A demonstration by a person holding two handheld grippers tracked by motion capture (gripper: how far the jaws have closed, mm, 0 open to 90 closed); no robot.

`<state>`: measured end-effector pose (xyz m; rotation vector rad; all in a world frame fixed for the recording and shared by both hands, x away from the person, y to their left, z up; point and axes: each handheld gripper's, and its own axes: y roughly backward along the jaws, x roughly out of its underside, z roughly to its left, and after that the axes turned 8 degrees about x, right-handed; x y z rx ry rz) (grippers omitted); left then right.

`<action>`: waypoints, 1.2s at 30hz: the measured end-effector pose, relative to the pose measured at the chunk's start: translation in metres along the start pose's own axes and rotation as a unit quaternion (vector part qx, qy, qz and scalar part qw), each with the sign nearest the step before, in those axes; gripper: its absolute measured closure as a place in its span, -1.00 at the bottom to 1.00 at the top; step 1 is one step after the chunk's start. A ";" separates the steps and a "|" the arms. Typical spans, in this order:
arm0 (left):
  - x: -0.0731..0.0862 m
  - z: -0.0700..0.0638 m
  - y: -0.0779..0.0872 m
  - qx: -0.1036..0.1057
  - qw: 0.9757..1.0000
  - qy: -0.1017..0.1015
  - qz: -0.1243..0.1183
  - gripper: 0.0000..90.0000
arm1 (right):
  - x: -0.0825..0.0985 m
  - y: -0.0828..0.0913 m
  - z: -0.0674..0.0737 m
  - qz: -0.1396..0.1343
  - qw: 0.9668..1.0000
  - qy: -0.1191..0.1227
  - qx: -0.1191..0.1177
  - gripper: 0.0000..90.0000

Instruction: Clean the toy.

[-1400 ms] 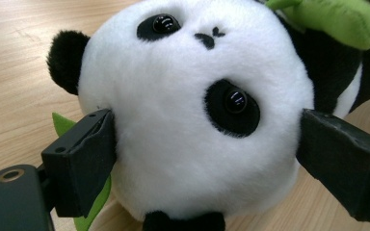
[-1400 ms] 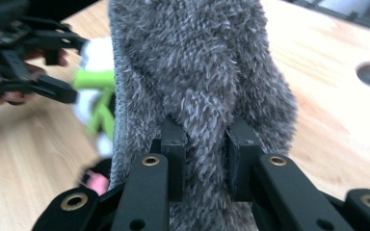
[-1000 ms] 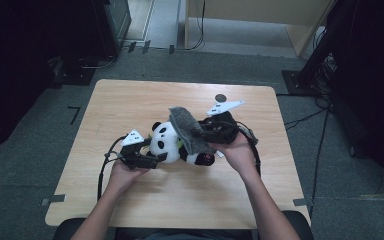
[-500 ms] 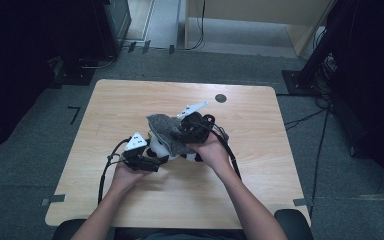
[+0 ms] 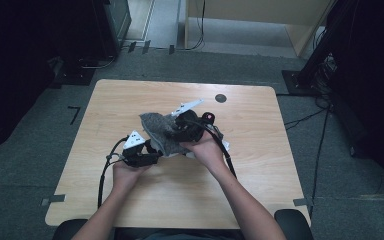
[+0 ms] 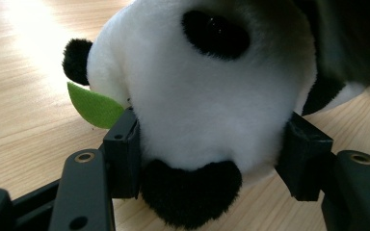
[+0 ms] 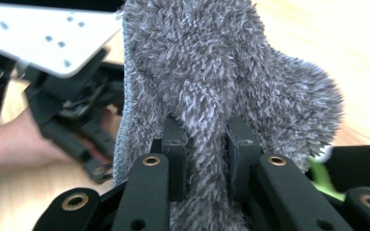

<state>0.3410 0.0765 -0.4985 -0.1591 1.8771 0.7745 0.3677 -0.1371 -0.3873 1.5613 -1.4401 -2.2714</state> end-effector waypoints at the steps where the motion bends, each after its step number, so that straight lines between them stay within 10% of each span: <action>1: 0.000 0.001 0.000 0.003 1.000 0.006 -0.001 -0.19 | 0.000 -0.002 0.005 0.006 1.000 0.011 -0.001 0.66; 19: -0.002 -0.002 0.001 0.001 1.000 0.003 0.022 -0.18 | 0.052 0.010 0.001 0.042 0.999 0.032 -0.001 0.69; 36: -0.002 -0.001 0.001 0.007 1.000 0.002 0.027 -0.19 | 0.066 0.054 -0.025 0.025 1.000 -0.012 0.014 0.69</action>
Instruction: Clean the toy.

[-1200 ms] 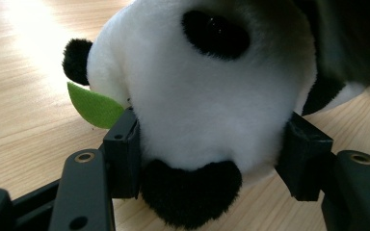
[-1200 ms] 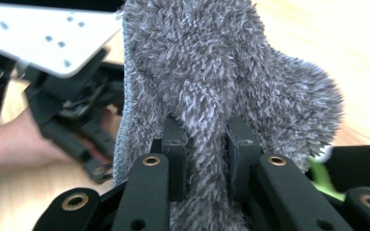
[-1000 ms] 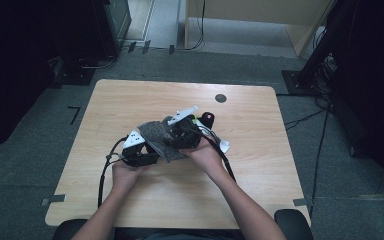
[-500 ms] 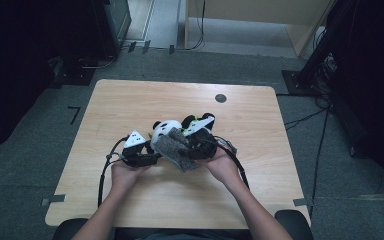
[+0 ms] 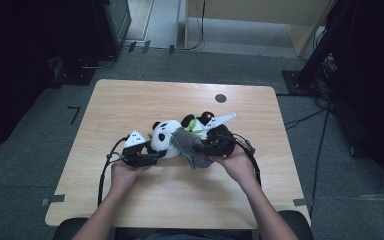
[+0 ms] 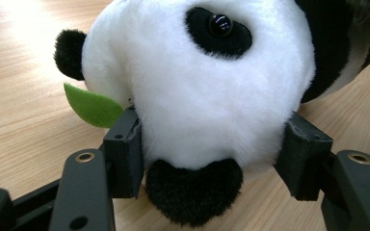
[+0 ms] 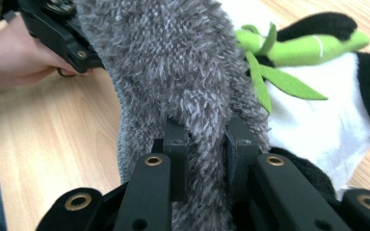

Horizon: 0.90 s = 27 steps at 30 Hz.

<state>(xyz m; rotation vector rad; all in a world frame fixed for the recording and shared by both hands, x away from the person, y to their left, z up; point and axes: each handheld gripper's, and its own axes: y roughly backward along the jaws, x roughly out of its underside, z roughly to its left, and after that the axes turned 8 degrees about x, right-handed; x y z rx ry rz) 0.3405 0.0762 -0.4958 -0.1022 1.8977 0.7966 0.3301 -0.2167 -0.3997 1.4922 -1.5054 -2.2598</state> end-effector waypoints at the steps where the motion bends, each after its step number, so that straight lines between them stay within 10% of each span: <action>1: 0.000 0.000 0.000 0.000 1.000 0.001 0.000 -0.20 | -0.001 0.001 0.001 -0.001 1.000 0.001 -0.002 0.69; 11: 0.000 -0.001 0.000 0.000 1.000 0.005 -0.002 -0.26 | -0.050 0.004 0.016 -0.071 0.997 0.016 -0.003 0.69; 20: 0.000 0.000 0.000 0.001 1.000 0.011 -0.006 -0.28 | -0.074 -0.054 0.021 -0.014 1.000 0.028 0.004 0.66; 27: 0.000 0.001 0.000 -0.003 0.999 0.032 -0.012 -0.28 | -0.073 -0.071 0.031 -0.030 0.997 0.060 0.027 0.35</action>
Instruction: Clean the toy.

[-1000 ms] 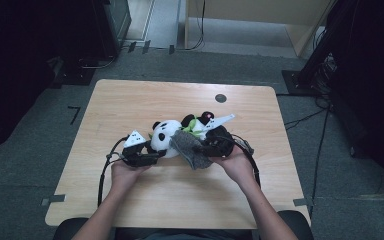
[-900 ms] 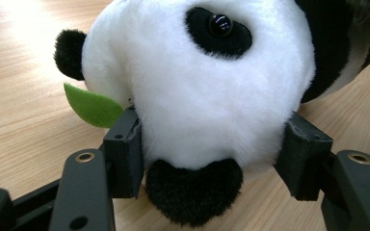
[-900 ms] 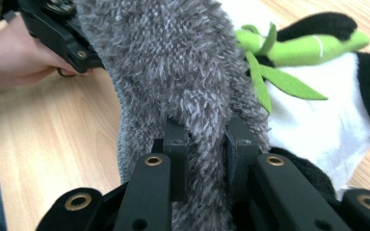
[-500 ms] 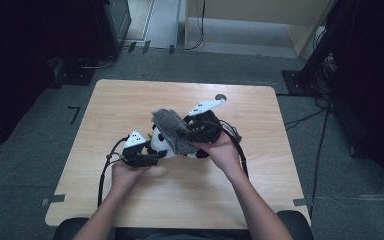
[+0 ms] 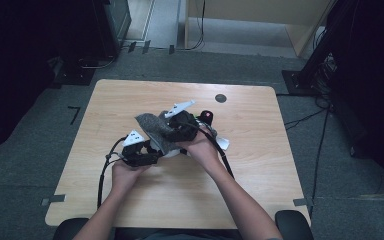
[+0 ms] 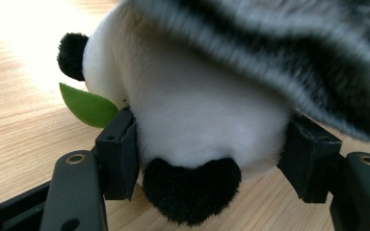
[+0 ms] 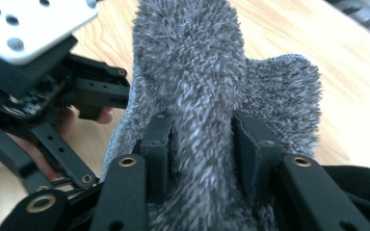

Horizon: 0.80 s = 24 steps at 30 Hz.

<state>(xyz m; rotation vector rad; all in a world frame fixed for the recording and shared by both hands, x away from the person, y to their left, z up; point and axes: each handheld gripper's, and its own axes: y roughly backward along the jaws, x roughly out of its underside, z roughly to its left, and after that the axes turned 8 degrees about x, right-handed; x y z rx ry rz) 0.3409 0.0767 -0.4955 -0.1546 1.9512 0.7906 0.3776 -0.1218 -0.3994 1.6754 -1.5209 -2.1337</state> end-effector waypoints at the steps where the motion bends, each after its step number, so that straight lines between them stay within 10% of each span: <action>1: 0.000 0.000 0.000 -0.001 1.000 0.000 0.000 -0.28 | 0.001 -0.001 0.003 -0.003 1.000 0.012 0.008 0.36; 24: 0.000 0.001 0.000 0.007 1.000 0.004 0.007 -0.22 | 0.044 0.022 0.002 0.053 0.998 0.025 -0.034 0.72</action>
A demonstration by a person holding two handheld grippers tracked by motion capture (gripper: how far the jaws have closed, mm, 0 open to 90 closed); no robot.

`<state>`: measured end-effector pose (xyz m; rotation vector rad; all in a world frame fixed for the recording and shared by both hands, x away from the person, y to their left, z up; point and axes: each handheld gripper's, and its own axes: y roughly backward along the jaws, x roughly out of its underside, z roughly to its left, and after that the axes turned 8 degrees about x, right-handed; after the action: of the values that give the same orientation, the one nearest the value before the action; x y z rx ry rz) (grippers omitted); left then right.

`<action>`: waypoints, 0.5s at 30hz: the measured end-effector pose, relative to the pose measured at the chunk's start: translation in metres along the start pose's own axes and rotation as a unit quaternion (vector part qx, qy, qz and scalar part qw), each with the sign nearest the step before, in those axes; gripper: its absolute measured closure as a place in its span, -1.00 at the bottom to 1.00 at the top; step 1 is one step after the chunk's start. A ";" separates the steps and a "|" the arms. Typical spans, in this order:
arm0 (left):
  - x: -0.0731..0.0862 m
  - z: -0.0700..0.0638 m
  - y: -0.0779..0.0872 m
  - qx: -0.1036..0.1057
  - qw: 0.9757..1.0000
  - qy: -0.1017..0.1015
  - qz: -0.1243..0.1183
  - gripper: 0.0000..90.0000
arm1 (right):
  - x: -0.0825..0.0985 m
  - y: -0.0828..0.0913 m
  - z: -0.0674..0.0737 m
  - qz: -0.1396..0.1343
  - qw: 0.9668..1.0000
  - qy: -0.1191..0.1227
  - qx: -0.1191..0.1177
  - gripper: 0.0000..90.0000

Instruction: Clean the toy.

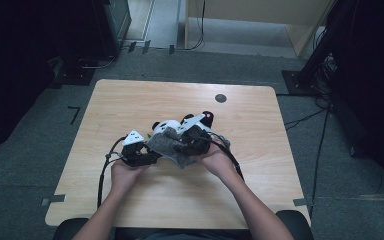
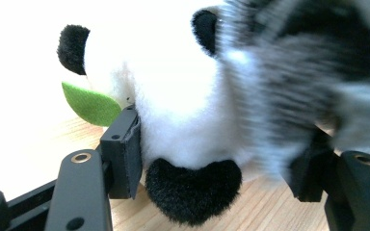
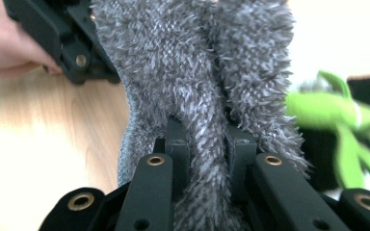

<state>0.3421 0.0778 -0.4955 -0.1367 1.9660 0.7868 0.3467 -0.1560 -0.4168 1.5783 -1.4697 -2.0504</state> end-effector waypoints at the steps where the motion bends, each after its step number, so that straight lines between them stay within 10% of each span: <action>1: 0.000 0.000 0.000 -0.001 1.000 -0.002 0.001 -0.22 | 0.003 0.002 -0.001 0.002 1.000 -0.003 -0.003 0.72; 15: -0.001 -0.002 0.000 -0.007 1.000 -0.014 0.007 -0.20 | 0.027 0.041 -0.021 -0.004 0.999 -0.042 0.016 0.71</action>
<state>0.3413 0.0765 -0.4947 -0.1200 1.9374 0.8064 0.3355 -0.2060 -0.4017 1.5283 -1.5347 -2.1333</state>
